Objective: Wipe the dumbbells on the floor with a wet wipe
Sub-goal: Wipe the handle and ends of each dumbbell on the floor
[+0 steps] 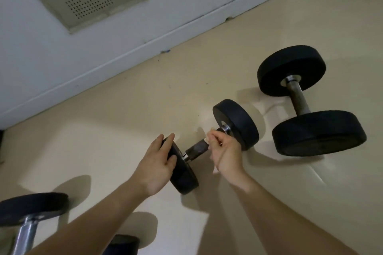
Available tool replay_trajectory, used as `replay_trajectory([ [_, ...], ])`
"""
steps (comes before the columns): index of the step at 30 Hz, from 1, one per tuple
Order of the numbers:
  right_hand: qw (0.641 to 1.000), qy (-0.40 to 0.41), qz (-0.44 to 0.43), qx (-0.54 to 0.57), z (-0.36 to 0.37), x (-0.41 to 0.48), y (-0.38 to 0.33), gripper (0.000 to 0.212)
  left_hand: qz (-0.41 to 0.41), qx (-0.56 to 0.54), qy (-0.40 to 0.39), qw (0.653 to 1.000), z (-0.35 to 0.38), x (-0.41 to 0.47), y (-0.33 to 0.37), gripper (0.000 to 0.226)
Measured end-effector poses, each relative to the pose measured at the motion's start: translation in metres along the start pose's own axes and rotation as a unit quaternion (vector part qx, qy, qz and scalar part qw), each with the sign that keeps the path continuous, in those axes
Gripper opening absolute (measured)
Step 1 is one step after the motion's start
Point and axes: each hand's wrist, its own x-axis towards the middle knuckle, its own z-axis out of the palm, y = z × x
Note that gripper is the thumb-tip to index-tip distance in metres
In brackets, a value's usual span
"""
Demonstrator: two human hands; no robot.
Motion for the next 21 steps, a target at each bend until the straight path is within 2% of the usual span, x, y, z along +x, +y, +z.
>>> replay_trajectory([
  [2, 0.998, 0.008, 0.03, 0.059, 0.022, -0.001, 0.004, 0.016, 0.017, -0.017, 0.018, 1.0, 0.004, 0.012, -0.009, 0.063],
  [4, 0.995, -0.039, 0.046, 0.076, 0.052, -0.015, 0.004, 0.017, 0.047, -0.012, 0.061, 0.997, 0.006, 0.024, -0.019, 0.067],
  [6, 0.994, -0.08, 0.045, 0.065, 0.064, -0.018, 0.003, 0.015, 0.047, -0.026, 0.079, 0.995, 0.003, 0.039, -0.026, 0.062],
  [8, 0.999, -0.039, 0.016, 0.031, 0.056, 0.0, -0.003, 0.014, 0.03, -0.056, 0.066, 0.996, -0.003, 0.054, -0.033, 0.053],
  [11, 0.993, 0.114, -0.007, 0.014, 0.035, 0.032, -0.009, 0.017, -0.01, -0.131, 0.012, 0.991, -0.014, 0.079, -0.045, 0.046],
  [12, 0.992, 0.125, -0.011, 0.023, 0.036, 0.034, -0.01, 0.019, -0.018, -0.178, 0.002, 0.984, -0.019, 0.088, -0.047, 0.043],
  [14, 0.992, 0.091, 0.016, 0.088, 0.059, 0.025, -0.01, 0.02, -0.018, -0.239, 0.024, 0.971, -0.025, 0.096, -0.049, 0.032],
  [16, 0.985, 0.035, 0.06, 0.159, 0.082, 0.015, -0.014, 0.018, 0.047, -0.169, 0.122, 0.977, -0.025, 0.091, -0.048, 0.025],
  [18, 0.986, 0.002, 0.051, 0.157, 0.085, 0.02, -0.022, 0.017, 0.14, -0.068, 0.171, 0.973, -0.018, 0.078, -0.045, 0.03],
  [19, 0.988, 0.023, 0.04, 0.146, 0.081, 0.03, -0.026, 0.015, 0.167, -0.031, 0.174, 0.97, -0.014, 0.074, -0.045, 0.036],
  [21, 0.98, 0.117, 0.045, 0.152, 0.07, 0.05, -0.032, 0.01, 0.169, -0.01, 0.16, 0.972, -0.01, 0.076, -0.049, 0.044],
])
